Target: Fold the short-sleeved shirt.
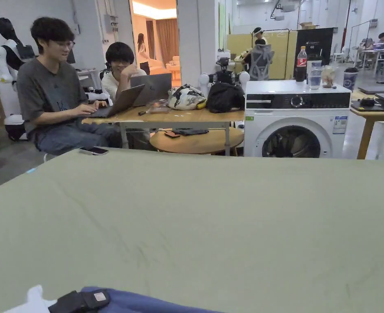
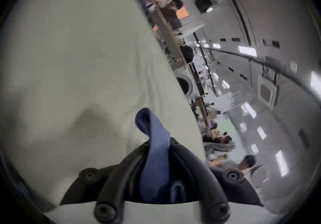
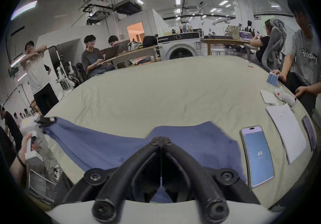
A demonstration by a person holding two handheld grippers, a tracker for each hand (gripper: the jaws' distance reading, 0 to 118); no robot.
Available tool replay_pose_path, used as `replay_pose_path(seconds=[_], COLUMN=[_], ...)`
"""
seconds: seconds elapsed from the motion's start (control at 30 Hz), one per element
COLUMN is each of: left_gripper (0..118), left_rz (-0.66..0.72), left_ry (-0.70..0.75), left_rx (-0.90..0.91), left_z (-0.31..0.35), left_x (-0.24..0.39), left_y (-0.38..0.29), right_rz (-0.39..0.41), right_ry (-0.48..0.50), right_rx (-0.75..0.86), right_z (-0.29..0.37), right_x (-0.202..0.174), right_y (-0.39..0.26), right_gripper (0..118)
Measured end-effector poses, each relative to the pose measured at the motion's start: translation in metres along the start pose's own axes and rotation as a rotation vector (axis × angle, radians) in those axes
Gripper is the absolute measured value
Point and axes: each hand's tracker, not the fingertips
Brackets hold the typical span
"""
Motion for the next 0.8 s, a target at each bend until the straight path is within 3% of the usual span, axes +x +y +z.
replay_pose_path(seconds=[0.1,0.13,0.3,0.47,0.53,0.6,0.63,0.7,0.8], left_gripper=[5,5,5,5,5,6,17,73,67], left_rz=[-0.365,-0.415,-0.645,-0.753,-0.833,-0.773,-0.724,-0.628,-0.667], left_ry=[0.182,0.215,0.128,0.049,0.080,0.067,0.024,-0.171,-0.151], left_rx=[0.050,0.073,-0.027,-0.414,-0.400,-0.450,-0.468,-0.497,-0.367], left_z=[0.019,0.022,-0.018,-0.116,-0.143,-0.161,-0.162,-0.158,-0.149], left_x=[0.068,0.084,0.156,0.160,0.149,0.153,0.153,0.156,0.159], left_y=[0.016,0.014,-0.047,-0.159,-0.185,-0.195,-0.195,-0.189,-0.174], right_rz=[-0.017,-0.024,-0.075,-0.048,-0.034,-0.022,-0.021,-0.027,-0.062], right_ry=[0.001,0.002,0.021,0.030,0.019,0.011,0.006,0.004,0.010], right_rx=[0.011,0.013,0.027,0.036,0.039,0.036,0.035,0.028,0.013], right_z=[0.003,0.004,0.005,0.016,0.022,0.025,0.026,0.024,0.018], right_x=[0.004,0.005,0.003,-0.007,-0.009,-0.007,-0.006,-0.001,0.004], right_y=[-0.001,-0.001,0.000,-0.001,-0.002,-0.006,-0.007,-0.010,-0.015], right_gripper=[0,0,0,0,0,0,0,0,0])
